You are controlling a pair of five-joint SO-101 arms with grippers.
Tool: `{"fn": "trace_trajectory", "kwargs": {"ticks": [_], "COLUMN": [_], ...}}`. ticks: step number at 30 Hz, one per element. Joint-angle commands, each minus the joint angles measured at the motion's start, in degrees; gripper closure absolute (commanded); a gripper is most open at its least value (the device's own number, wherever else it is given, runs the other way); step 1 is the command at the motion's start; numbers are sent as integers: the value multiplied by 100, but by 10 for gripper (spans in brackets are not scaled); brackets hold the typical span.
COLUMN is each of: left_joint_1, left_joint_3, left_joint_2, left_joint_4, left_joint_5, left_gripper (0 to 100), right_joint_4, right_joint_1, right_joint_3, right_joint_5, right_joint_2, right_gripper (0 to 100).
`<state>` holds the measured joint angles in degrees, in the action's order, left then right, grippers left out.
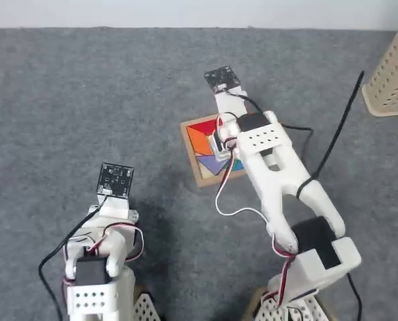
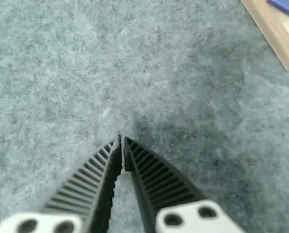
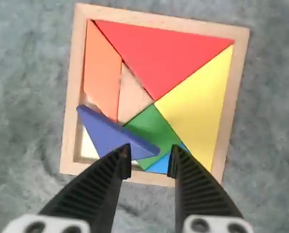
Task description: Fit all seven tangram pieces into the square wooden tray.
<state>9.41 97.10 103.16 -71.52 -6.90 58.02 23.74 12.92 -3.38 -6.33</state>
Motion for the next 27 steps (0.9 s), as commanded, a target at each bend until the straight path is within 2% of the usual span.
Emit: {"fn": "trace_trajectory", "kwargs": {"ticks": [1,6,12,19,27], "left_joint_1": [26,26,26,26,26], "left_joint_3": [-48,-48,-48,-48,-48], "left_joint_2": [0,0,0,0,0], "left_joint_4": [-26,-26,-26,-26,-26], "left_joint_5": [-44,-44,-44,-44,-44], "left_gripper": [988,988,988,988,988], "right_joint_4": [-215,-163,127,541,567], "right_joint_1": [-48,48,207,382,347], "right_joint_3": [-202,-378,-651,-747,-686], "right_joint_5": [-246,-281,-273,-246,-123], "right_joint_2": [-242,-831,-1077,-971,-479], "right_gripper": [876,879,974,980,981]}}
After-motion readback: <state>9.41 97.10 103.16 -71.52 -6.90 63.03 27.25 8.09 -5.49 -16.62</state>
